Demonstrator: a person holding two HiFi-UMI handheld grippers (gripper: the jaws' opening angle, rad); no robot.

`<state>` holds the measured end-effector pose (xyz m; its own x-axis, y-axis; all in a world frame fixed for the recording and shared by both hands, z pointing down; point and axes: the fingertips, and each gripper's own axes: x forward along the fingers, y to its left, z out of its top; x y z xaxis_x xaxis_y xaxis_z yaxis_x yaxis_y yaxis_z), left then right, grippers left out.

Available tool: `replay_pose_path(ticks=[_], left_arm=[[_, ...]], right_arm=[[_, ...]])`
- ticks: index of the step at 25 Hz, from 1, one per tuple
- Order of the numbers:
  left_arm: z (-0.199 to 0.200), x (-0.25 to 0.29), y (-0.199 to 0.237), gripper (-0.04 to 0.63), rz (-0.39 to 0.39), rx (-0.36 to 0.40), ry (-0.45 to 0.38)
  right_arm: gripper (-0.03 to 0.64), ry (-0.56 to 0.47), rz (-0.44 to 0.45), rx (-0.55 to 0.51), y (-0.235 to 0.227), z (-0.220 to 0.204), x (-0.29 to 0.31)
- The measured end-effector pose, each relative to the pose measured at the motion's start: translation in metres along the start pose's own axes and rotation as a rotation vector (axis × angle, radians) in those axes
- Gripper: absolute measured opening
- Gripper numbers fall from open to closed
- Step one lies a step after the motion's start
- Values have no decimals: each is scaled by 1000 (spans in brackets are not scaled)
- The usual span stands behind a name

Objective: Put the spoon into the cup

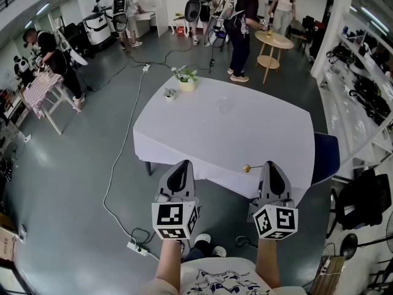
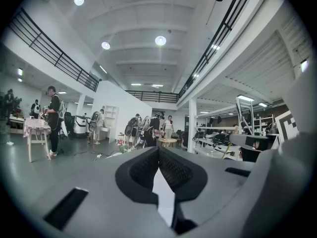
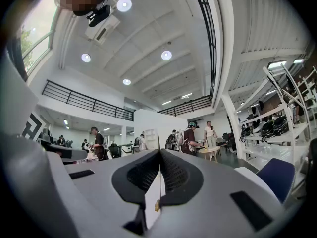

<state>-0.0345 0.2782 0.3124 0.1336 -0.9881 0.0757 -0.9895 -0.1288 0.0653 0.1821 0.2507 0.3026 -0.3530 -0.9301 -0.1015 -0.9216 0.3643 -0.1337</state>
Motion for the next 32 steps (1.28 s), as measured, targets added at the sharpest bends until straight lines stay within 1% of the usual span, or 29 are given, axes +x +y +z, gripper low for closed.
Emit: replay_pose_path(ticks=[5,15,22,26,32], left_arm=[[-2,6,-7,14,-4,3,0],[-3,16,-4,14,-10,4,5],[-4,29,13,14,-14,2,8],[-6,40,29,14,-18,17,12],[-11,53,44,14,-45,21,17]], right_arm=[[18,0,-1,2,-7,-3,1],[18,2,-5,3,-8,-5,12],[18,-3,-17,22,-3,-10,29],[18,-5,-27,24,4,-15,43],[18,-5,-46,28,14,-25,53]])
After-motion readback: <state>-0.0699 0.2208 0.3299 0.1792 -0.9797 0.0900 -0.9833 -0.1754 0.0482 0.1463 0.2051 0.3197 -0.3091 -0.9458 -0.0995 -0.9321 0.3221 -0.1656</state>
